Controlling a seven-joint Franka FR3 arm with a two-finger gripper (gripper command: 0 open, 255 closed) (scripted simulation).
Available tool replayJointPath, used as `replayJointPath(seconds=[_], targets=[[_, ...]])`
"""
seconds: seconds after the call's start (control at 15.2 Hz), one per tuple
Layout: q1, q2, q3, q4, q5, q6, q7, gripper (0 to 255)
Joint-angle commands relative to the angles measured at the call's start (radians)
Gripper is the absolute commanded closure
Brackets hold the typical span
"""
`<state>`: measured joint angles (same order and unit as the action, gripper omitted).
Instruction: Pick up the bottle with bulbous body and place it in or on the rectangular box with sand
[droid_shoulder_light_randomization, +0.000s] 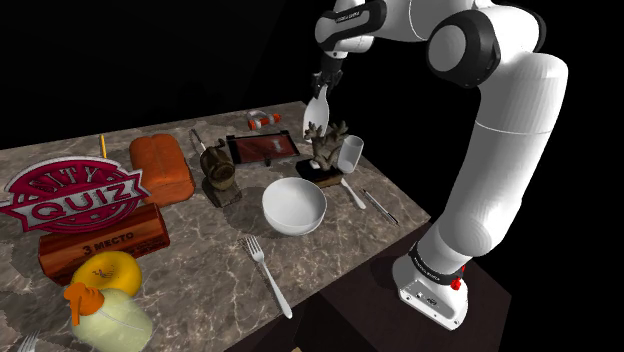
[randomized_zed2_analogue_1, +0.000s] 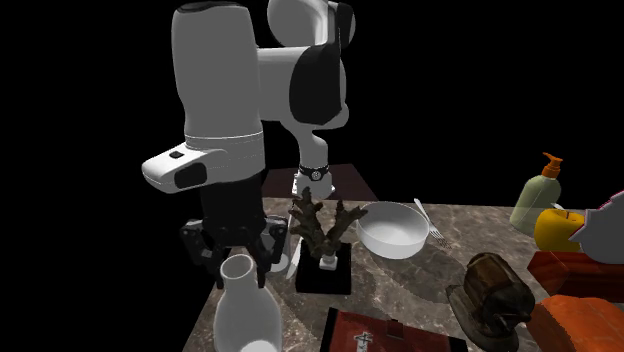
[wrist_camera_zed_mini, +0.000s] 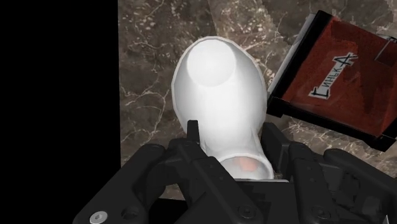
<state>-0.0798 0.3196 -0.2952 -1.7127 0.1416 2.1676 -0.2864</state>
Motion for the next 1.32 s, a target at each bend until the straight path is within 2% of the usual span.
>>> replayJointPath(seconds=[0.0,1.25], targets=[[0.001,-0.008,-0.001,0.01,-0.004,-0.017,0.003,255],[-0.003,-0.043,-0.01,0.218,-0.024,-0.259,0.023,255]])
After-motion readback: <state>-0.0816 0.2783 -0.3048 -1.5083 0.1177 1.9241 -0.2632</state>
